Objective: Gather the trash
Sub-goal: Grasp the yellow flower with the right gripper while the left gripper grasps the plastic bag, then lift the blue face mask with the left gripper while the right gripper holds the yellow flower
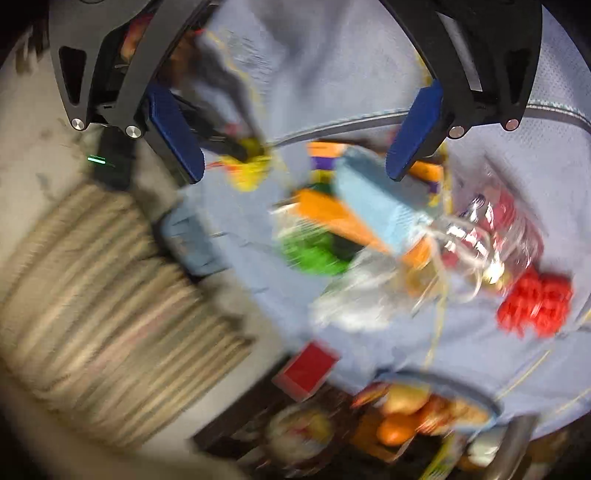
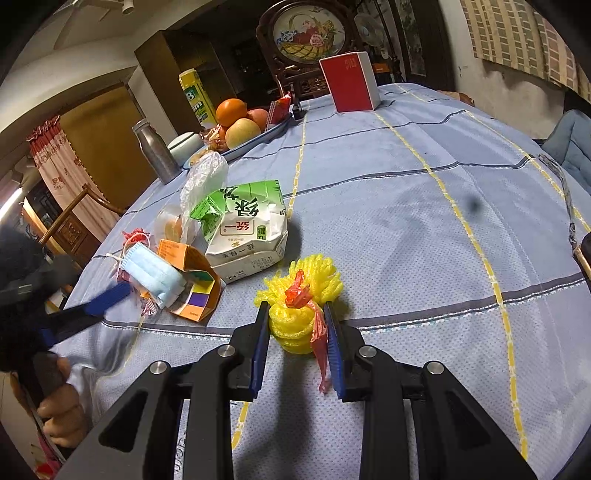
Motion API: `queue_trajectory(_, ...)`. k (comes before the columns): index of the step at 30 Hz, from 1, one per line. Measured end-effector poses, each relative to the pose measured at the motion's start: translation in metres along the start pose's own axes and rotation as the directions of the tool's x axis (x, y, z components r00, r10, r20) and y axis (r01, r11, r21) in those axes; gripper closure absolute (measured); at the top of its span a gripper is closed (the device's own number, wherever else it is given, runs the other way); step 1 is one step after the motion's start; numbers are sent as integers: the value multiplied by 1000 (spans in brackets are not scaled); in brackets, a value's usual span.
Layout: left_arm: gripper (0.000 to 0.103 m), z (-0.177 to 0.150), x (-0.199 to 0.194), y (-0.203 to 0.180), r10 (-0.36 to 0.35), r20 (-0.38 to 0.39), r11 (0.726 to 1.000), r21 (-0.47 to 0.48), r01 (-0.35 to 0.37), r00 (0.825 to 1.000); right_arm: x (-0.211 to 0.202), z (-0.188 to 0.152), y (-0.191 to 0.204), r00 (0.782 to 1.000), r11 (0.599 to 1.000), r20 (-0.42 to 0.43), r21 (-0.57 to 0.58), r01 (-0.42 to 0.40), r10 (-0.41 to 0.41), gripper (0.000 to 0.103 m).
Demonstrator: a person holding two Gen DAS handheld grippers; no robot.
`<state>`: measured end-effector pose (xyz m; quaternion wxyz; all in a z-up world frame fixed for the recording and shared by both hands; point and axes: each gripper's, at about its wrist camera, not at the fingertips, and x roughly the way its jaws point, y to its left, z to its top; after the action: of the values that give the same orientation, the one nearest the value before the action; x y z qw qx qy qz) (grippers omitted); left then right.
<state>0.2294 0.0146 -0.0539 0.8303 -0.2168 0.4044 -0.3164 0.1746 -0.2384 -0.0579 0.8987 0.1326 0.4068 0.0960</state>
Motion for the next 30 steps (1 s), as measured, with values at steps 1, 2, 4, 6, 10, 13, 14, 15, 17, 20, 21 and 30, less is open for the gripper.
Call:
queue_trajectory(1,8,2,6,0,42,-13,999,-2,-42,999,0,0,0,1000,1000,0,0,-2,2,74)
queue_trajectory(2,8,3,10,0,78,-21,997,-3,-79,997,-1,-1,-1,1000,1000,0,0,-5,5,74)
queue_trajectory(4,8,6,13,-2,151,-20,988,11,-151,988,-1,-1,-1,1000,1000,4,-2,-9,9,74)
queue_trajectory(6,8,10,14,-5,245,-1,969,32,-244,970,-2,-1,0,1000,1000,8,-4,-13,13,74)
queue_trajectory(10,8,15,12,-14,394,86,908,116,-402,915,-4,-2,0,1000,1000,17,-6,-15,15,74)
queue_trajectory(13,19,13,6,-13,412,109,893,147,-425,905,-4,-2,-1,1000,1000,19,-5,-18,18,74)
queue_trajectory(14,25,12,5,-11,399,97,900,152,-410,912,-5,-2,-1,1000,1000,21,-5,-17,17,74)
queue_trajectory(15,29,11,4,-10,392,91,902,158,-402,916,-5,-2,0,1000,1000,23,-6,-17,17,74)
queue_trajectory(17,33,6,0,-10,374,75,907,178,-382,924,-6,-2,0,999,1000,26,-5,-18,18,74)
queue_trajectory(20,35,-2,-1,-13,315,27,928,204,-313,949,-6,-2,-1,999,1000,29,-2,-20,21,74)
queue_trajectory(21,35,-7,3,-19,283,-8,934,232,-274,959,-6,-2,-1,999,1000,30,-1,-21,21,74)
queue_trajectory(30,32,4,24,-18,429,10,878,228,-420,903,-5,-1,-2,999,1000,25,4,-20,20,74)
